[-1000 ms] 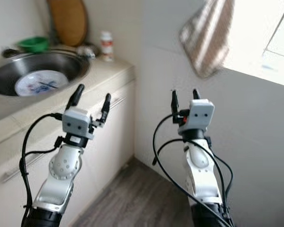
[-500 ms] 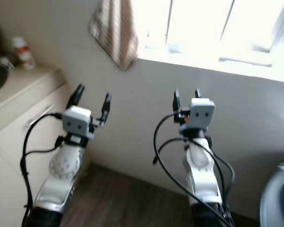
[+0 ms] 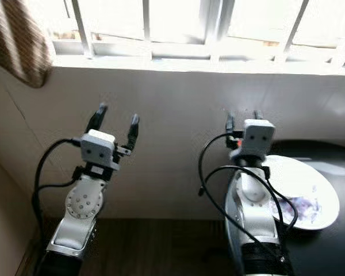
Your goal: Kitchen organization
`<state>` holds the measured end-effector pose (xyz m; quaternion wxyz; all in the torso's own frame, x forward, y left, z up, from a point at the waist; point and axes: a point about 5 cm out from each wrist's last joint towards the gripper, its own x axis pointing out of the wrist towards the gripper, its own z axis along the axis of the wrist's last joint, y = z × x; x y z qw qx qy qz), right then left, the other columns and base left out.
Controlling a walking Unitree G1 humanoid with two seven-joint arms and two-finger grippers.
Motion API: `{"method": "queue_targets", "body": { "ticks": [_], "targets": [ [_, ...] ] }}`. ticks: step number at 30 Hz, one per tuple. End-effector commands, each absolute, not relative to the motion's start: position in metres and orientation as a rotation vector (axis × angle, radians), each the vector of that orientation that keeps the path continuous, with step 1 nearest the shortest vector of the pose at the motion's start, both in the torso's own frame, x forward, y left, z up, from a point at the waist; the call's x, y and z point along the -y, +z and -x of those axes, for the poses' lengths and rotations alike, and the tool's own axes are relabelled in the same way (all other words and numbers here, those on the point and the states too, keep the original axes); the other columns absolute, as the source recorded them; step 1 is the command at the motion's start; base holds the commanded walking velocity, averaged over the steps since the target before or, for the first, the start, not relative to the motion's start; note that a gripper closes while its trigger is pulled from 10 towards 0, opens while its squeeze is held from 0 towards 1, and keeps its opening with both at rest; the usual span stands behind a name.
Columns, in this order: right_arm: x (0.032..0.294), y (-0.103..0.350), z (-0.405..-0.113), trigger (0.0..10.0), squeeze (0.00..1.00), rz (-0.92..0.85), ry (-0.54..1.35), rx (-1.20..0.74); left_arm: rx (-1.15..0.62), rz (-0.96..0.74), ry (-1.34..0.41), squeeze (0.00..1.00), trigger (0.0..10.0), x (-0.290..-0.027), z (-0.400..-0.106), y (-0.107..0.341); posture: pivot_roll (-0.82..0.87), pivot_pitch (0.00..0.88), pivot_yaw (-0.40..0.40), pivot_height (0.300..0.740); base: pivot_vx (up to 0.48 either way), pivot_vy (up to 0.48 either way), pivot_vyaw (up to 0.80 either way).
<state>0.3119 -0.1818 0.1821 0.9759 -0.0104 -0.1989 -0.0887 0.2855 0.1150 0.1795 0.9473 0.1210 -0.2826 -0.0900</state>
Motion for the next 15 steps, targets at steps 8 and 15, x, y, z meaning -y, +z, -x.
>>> {"method": "queue_targets", "body": {
  "ticks": [8,15],
  "targets": [
    [0.190,0.176,-0.318,10.0,0.00,-0.010,-0.251,0.332,0.537,-0.222,-0.153,0.00,10.0,-0.122,-0.289,0.176,0.01,0.000,-0.026,0.740,0.000,0.141,-0.80],
    [0.195,0.169,-0.321,10.0,0.00,-0.034,-0.268,0.259,0.544,-0.232,-0.158,0.00,10.0,-0.121,-0.288,0.176,0.01,0.000,-0.027,0.740,0.000,0.000,-0.69]
  ]
}}
